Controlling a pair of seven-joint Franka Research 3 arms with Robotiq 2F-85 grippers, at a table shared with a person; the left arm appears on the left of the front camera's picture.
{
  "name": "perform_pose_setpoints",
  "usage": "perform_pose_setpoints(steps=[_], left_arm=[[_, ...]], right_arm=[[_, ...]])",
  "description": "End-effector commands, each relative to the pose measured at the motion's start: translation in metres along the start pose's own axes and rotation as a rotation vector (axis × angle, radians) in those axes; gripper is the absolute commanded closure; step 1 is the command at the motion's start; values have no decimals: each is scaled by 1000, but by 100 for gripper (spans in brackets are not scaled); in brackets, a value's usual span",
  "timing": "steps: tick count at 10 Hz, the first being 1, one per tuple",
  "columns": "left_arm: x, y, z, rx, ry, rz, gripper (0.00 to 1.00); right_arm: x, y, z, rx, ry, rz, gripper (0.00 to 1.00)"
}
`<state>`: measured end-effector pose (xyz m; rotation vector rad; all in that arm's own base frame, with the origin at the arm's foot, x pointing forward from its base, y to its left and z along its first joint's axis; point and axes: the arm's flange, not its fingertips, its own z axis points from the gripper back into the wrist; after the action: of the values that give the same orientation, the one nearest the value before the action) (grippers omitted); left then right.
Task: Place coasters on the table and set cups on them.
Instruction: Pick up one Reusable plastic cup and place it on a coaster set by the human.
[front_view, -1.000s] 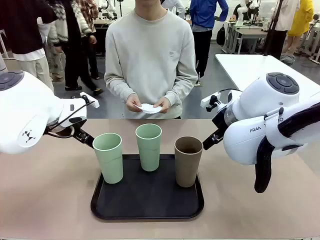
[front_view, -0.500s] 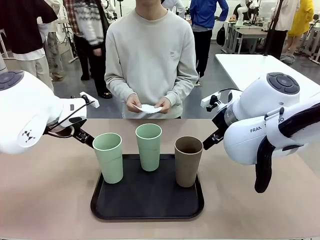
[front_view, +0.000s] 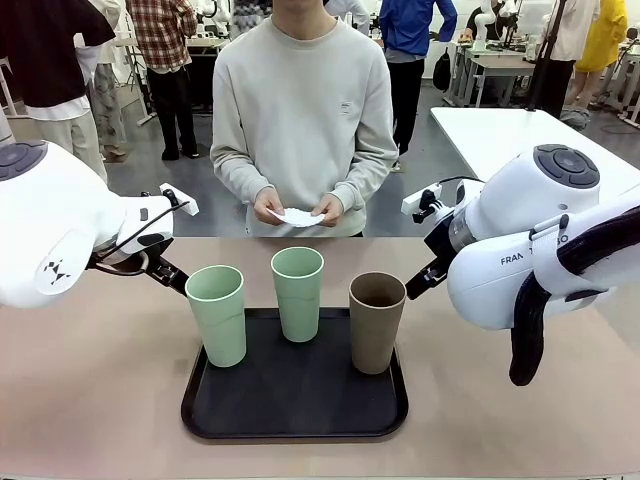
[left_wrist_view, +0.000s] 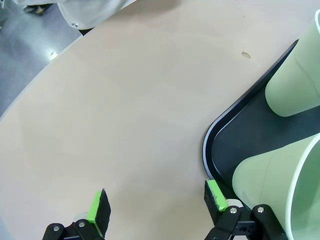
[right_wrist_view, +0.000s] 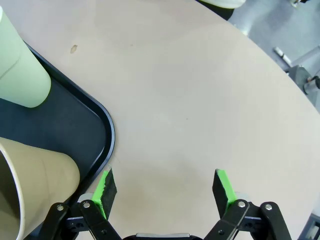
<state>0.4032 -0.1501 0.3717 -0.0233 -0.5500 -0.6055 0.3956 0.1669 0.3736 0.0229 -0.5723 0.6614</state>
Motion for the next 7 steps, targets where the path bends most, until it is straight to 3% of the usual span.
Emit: perform_pose_setpoints(steps=[1, 5, 6, 7], left_arm=[[0, 0, 0, 0, 0, 0, 0], [0, 0, 0, 0, 0, 0, 0], [0, 0, 0, 0, 0, 0, 0], [-2, 9, 26, 32, 15, -13, 0]], right_arm=[[0, 0, 0, 0, 0, 0, 0], [0, 0, 0, 0, 0, 0, 0], [2, -12, 5, -19, 37, -24, 0], [-1, -21, 27, -38, 50, -42, 0]])
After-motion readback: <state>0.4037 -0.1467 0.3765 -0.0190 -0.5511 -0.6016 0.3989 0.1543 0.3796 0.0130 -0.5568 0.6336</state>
